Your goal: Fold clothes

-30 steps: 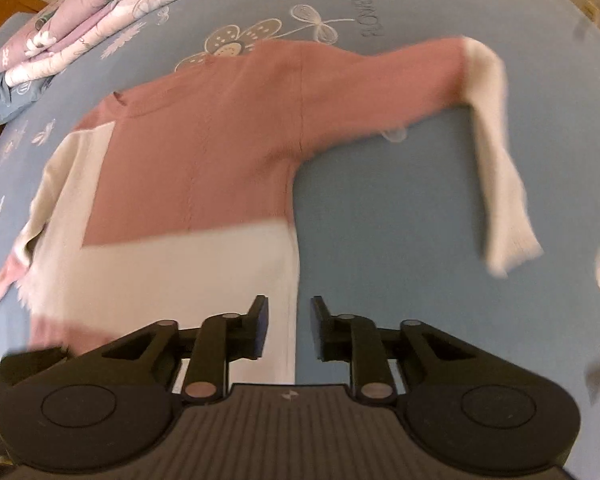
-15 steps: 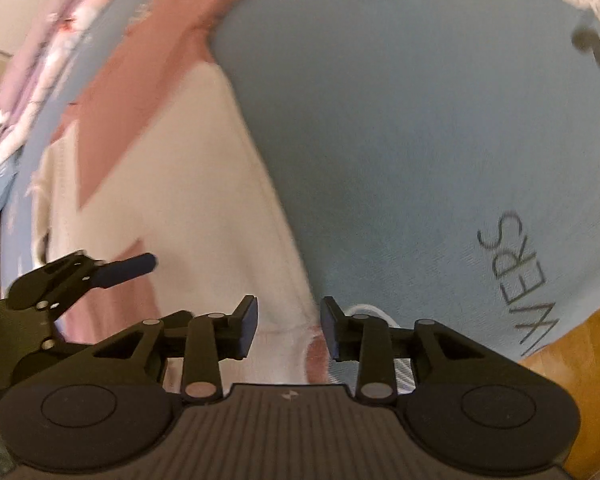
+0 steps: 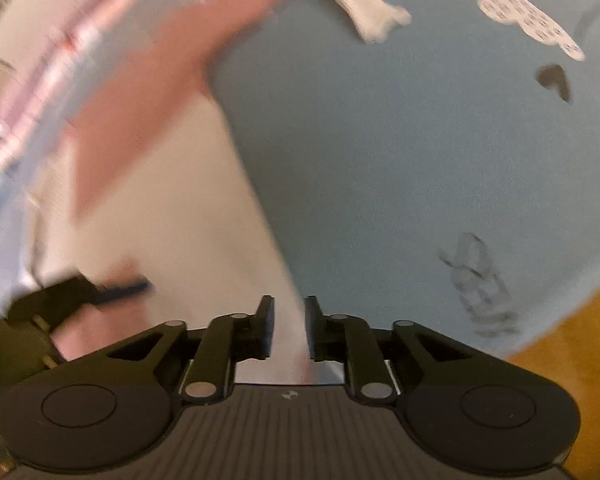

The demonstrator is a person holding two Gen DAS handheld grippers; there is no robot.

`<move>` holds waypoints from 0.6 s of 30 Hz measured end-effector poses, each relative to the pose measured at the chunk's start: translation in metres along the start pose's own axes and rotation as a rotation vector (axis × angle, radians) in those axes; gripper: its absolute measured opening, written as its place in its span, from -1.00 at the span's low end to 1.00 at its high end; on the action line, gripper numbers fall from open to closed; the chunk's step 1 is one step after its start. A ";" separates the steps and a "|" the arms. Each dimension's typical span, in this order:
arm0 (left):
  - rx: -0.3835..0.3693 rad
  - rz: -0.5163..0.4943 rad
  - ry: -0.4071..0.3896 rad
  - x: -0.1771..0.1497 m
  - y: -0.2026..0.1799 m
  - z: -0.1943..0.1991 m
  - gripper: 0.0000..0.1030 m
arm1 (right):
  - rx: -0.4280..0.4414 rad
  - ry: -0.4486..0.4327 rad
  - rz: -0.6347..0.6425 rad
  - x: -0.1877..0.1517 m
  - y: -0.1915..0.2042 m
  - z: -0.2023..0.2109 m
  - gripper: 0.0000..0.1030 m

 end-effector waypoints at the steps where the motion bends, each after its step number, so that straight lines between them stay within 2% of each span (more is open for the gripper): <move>1: -0.013 0.022 0.010 -0.004 0.002 0.001 0.29 | 0.046 -0.007 -0.002 0.003 0.008 -0.002 -0.50; 4: 0.004 0.055 0.078 -0.020 0.005 -0.006 0.29 | 0.150 -0.012 -0.028 0.012 0.028 -0.025 -0.47; 7: 0.008 0.052 0.081 -0.026 0.004 -0.003 0.29 | 0.182 -0.027 -0.084 0.020 0.034 -0.049 -0.37; 9: 0.009 0.059 0.081 -0.029 0.004 -0.002 0.30 | 0.138 -0.019 -0.125 0.019 0.019 -0.056 -0.34; 11: 0.010 0.071 0.081 -0.032 0.004 0.000 0.31 | 0.169 -0.016 -0.164 0.008 0.009 -0.054 -0.36; 18: 0.011 0.061 0.099 -0.040 0.002 0.003 0.36 | 0.141 0.070 -0.169 -0.033 -0.018 -0.024 -0.36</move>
Point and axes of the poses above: each gripper's, at about its wrist camera, not at the fingertips, and z roughly against the way its jaws point, y to its left, x to its top, the point moved 7 cm from there along -z, roughly the way its jaws point, and after that the axes turned 7 degrees about -z, right-handed, at the moved point
